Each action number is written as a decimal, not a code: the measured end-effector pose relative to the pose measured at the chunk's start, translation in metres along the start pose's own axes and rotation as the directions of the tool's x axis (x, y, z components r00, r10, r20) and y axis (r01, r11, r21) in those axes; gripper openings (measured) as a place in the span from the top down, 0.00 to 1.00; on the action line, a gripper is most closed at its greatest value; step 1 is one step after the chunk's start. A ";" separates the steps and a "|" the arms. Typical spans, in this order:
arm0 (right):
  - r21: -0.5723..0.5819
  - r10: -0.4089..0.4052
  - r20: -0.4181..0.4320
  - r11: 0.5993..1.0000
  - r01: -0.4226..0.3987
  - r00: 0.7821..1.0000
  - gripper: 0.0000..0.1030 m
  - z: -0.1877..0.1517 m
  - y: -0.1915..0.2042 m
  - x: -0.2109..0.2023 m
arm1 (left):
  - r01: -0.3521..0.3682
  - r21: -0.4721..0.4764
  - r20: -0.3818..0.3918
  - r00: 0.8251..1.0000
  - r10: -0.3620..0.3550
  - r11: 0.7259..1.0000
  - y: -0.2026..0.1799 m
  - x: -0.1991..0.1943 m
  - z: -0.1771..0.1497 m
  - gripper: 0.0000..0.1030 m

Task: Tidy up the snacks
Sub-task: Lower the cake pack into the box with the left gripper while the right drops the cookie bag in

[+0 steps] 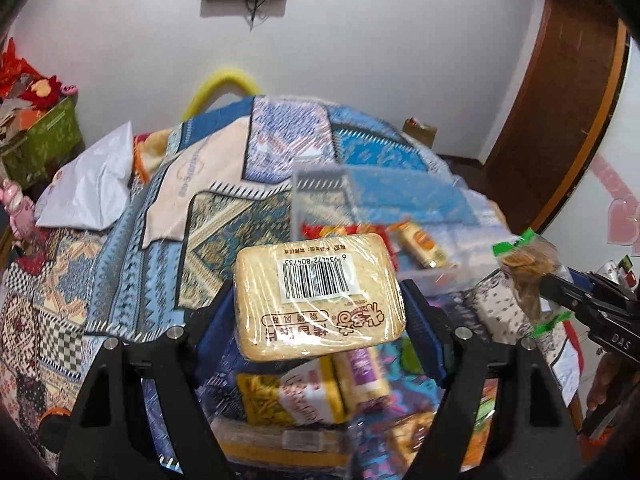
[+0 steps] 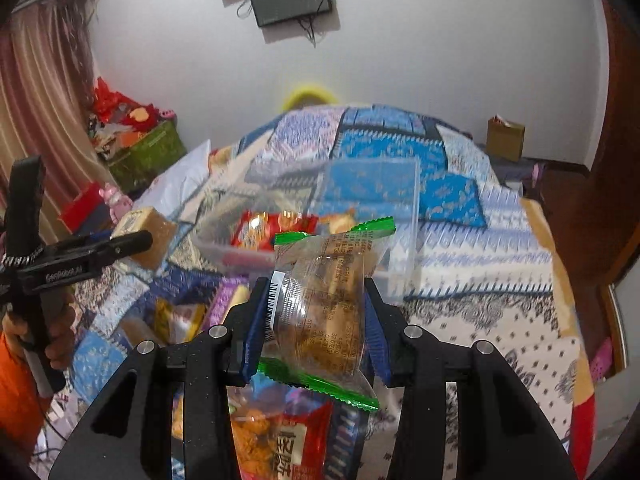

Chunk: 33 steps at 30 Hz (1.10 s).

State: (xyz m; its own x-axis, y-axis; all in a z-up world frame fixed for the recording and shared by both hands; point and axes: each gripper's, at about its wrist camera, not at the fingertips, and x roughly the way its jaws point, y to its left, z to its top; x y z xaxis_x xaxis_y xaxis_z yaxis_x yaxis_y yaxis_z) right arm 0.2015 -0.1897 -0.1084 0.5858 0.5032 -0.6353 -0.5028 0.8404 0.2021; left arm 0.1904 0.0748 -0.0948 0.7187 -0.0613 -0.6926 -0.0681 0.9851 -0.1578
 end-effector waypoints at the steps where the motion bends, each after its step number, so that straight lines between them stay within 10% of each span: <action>1: 0.001 -0.003 0.012 1.000 0.003 1.000 0.61 0.004 -0.001 0.000 | 0.004 0.004 0.006 1.000 -0.004 1.000 -0.003 -0.001 0.002 0.24; 33: 0.010 -0.002 -0.093 1.000 0.003 0.996 0.61 0.039 -0.013 0.111 | 0.023 0.048 -0.121 0.993 -0.017 0.999 -0.043 0.129 0.029 0.24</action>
State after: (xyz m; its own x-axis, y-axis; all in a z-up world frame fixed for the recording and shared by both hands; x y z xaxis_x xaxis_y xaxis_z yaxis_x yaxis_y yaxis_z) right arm 0.2981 -0.1371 -0.1521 0.5255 0.4807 -0.7020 -0.4950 0.8438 0.2073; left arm 0.3061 0.0296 -0.1564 0.6310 -0.0967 -0.7697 -0.0186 0.9900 -0.1396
